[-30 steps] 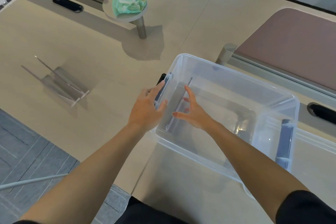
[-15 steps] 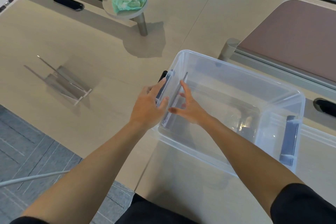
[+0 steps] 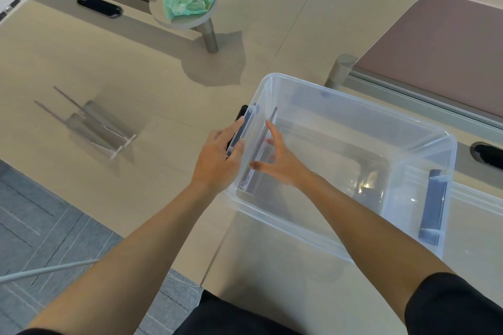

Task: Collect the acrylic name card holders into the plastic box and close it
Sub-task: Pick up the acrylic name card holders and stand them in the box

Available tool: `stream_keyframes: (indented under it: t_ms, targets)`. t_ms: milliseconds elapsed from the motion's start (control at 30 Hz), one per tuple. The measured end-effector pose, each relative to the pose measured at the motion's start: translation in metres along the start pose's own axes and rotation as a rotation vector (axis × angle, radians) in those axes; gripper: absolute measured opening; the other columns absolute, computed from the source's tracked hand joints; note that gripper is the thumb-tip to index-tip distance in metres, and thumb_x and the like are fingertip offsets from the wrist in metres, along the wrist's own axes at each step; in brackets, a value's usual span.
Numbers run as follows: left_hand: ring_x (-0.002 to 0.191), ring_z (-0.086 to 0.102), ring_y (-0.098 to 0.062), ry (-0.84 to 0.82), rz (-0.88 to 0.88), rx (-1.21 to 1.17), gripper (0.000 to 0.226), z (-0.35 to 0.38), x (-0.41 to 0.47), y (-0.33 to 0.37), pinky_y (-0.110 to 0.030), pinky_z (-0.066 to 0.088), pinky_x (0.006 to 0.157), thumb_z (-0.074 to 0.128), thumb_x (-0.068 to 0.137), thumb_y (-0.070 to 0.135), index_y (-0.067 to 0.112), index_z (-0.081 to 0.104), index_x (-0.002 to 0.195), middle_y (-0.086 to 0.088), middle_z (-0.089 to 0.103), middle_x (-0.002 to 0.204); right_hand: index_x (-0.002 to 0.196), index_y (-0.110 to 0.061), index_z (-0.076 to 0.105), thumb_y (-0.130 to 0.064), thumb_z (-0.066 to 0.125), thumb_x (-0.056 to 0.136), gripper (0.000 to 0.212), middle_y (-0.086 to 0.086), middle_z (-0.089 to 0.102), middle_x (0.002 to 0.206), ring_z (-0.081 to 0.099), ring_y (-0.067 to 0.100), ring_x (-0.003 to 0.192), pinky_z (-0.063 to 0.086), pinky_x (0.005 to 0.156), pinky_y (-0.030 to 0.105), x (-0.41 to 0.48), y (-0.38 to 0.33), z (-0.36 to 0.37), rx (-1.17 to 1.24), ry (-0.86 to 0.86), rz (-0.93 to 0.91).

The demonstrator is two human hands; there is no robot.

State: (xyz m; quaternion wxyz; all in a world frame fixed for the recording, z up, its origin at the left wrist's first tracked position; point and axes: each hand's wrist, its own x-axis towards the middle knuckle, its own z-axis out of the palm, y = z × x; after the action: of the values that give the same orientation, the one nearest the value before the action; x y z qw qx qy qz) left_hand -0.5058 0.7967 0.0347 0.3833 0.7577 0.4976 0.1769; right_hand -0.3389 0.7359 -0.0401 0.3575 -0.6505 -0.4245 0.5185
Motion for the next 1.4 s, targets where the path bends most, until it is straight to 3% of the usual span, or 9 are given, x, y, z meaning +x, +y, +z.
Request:
stream_keyframes:
  t_ms: [233,367,433,500,600,767,1033,1233,1400]
  targets:
    - [0.083,0.043,0.025,0.004,0.011,0.009,0.049,0.0,0.0,0.0,0.005,0.033,0.074,0.049,0.098,0.03,0.046,0.039,0.143,0.009,0.053,0.122,0.149,-0.056,-0.001,-0.048,0.083,0.073,0.114,-0.011,0.015,0.164,0.018,0.015,0.15,0.03,0.117,0.054,0.0,-0.003,-0.003,-0.067,-0.019,0.02]
    - [0.09,0.058,-0.001,-0.014,0.0,0.003,0.051,0.0,-0.002,-0.001,-0.018,0.045,0.086,0.051,0.095,0.037,0.049,0.038,0.142,0.007,0.05,0.122,0.152,-0.049,-0.002,-0.05,0.08,0.077,0.111,-0.003,0.017,0.164,0.027,0.02,0.147,0.034,0.116,0.049,-0.017,-0.027,-0.018,-0.203,-0.002,0.074]
    - [0.108,0.054,-0.019,-0.01,0.046,0.117,0.051,-0.002,-0.002,-0.001,-0.034,0.045,0.096,0.048,0.091,0.044,0.041,0.042,0.142,-0.001,0.05,0.126,0.153,-0.044,0.014,-0.051,0.075,0.081,0.095,0.001,0.036,0.154,0.048,0.023,0.132,0.048,0.103,0.043,-0.04,-0.044,-0.032,-0.276,0.078,0.132]
    - [0.11,0.051,-0.033,0.041,0.217,0.309,0.051,-0.005,-0.005,0.005,-0.044,0.044,0.095,0.043,0.085,0.043,0.024,0.055,0.131,-0.01,0.056,0.124,0.146,-0.038,0.039,-0.052,0.07,0.085,0.069,0.001,0.055,0.136,0.062,0.02,0.111,0.056,0.083,0.033,-0.072,-0.059,-0.049,-0.399,0.182,0.196]
    - [0.098,0.056,-0.038,0.094,0.434,0.339,0.04,-0.006,-0.013,0.025,-0.044,0.047,0.084,0.045,0.083,0.035,0.013,0.065,0.11,-0.012,0.063,0.112,0.13,-0.027,0.06,-0.048,0.065,0.09,0.045,-0.001,0.067,0.119,0.065,0.019,0.105,0.05,0.089,0.032,-0.138,-0.076,-0.071,-0.578,0.342,0.28]
    - [0.106,0.059,-0.031,-0.261,0.485,0.093,0.028,0.019,-0.045,0.081,-0.042,0.05,0.084,0.056,0.091,0.027,0.014,0.063,0.115,-0.008,0.064,0.113,0.119,-0.025,0.065,-0.047,0.065,0.09,0.037,-0.003,0.069,0.106,0.065,0.021,0.1,0.051,0.092,0.038,-0.264,-0.09,-0.08,-0.673,0.595,0.505]
    - [0.106,0.057,-0.019,-0.642,0.803,0.245,0.031,0.101,-0.134,0.162,-0.031,0.044,0.082,0.047,0.095,0.035,0.019,0.057,0.12,0.001,0.059,0.12,0.119,-0.034,0.063,-0.052,0.058,0.09,0.035,-0.008,0.069,0.108,0.062,0.021,0.102,0.05,0.091,0.038,-0.45,-0.054,-0.068,-0.797,0.866,0.799]
    - [0.096,0.053,-0.016,-0.77,0.987,0.426,0.03,0.182,-0.217,0.223,-0.032,0.045,0.08,0.045,0.093,0.035,0.022,0.059,0.116,0.002,0.06,0.117,0.124,-0.029,0.061,-0.046,0.063,0.089,0.039,-0.003,0.068,0.116,0.061,0.023,0.106,0.05,0.089,0.037,-0.578,0.007,-0.069,-0.616,1.004,0.896]
    - [0.103,0.057,-0.02,-0.79,1.078,0.533,0.032,0.253,-0.291,0.281,-0.034,0.049,0.084,0.046,0.093,0.037,0.024,0.059,0.119,0.002,0.06,0.118,0.125,-0.022,0.062,-0.039,0.066,0.09,0.039,0.002,0.067,0.115,0.061,0.023,0.103,0.049,0.083,0.033,-0.676,0.067,-0.092,-0.528,1.09,0.847]
